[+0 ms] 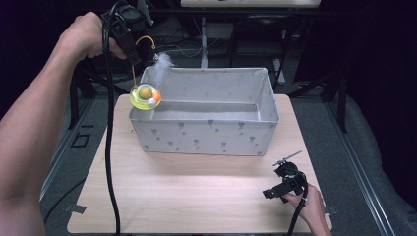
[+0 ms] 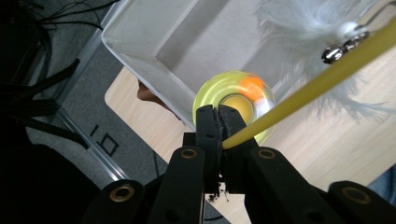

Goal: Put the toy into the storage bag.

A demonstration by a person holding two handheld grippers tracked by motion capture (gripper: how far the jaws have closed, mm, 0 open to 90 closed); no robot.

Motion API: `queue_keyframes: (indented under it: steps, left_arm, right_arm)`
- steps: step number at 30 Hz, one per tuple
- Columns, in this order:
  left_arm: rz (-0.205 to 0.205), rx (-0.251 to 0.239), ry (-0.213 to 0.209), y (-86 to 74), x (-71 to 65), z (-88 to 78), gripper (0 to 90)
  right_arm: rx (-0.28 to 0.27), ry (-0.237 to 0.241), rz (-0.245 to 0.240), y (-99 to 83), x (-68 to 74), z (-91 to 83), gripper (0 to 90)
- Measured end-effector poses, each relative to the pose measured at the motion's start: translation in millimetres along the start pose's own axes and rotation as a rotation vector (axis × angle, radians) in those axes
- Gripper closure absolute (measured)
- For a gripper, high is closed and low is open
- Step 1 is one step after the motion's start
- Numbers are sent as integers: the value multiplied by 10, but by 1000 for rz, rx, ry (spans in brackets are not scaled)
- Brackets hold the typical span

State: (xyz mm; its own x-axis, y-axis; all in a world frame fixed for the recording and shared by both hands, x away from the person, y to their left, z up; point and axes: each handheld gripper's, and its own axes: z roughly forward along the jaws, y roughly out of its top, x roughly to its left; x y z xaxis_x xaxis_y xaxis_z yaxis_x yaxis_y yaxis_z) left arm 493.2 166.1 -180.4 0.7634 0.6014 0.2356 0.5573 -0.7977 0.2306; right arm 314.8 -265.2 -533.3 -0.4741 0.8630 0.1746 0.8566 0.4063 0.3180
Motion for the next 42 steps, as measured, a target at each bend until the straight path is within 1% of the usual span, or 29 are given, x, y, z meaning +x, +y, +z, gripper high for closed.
queue_keyframes:
  steps: [2,5,9,10,11,13,17,21,24,32,33,34,39,40,41,42]
  left_arm:
    - [-3,-5,6,19,6,19,875]
    - [-3,-9,-1,50,7,58,875]
    - [-11,-24,3,75,-6,128,875]
    - [-15,-28,3,79,-11,144,875]
    - [-12,-29,-2,86,-17,179,876]
    - [-16,-29,0,99,-25,232,875]
    - [-15,-22,-2,116,-42,336,875]
    - [-25,-24,-5,113,-35,431,875]
    - [-29,-26,-10,98,-28,513,875]
    - [-44,-29,-45,23,-3,734,876]
    - [-49,-36,-50,16,-2,753,875]
    - [-58,-50,-66,-1,6,777,876]
    - [-58,-44,-80,-60,8,897,876]
    - [-61,-46,-86,-72,12,911,876]
    - [-63,-50,-92,-93,14,929,876]
    - [-68,-52,-90,-106,13,939,876]
  right_arm:
    - [0,-1,0,0,0,0,33]
    - [0,2,-11,2,-3,6,33]
    - [2,1,-2,1,1,-1,33]
    - [-3,1,-6,0,-1,1,34]
    - [-9,4,-6,-1,0,1,33]
    - [1,-6,-12,-1,-2,-9,33]
    - [1,-5,-18,0,-3,-10,33]
    - [2,-5,-17,-2,-6,-10,34]
    - [-2,-6,-17,-4,-6,-6,34]
    - [-2,1,-17,0,5,-3,34]
    - [-2,1,-17,0,5,-2,34]
    - [-2,1,-17,-1,6,-1,34]
    - [-5,0,-12,-1,6,4,34]
    - [15,-13,-29,2,-5,-2,33]
    - [22,-13,-23,2,-1,-4,33]
    - [18,-8,-20,1,5,-1,33]
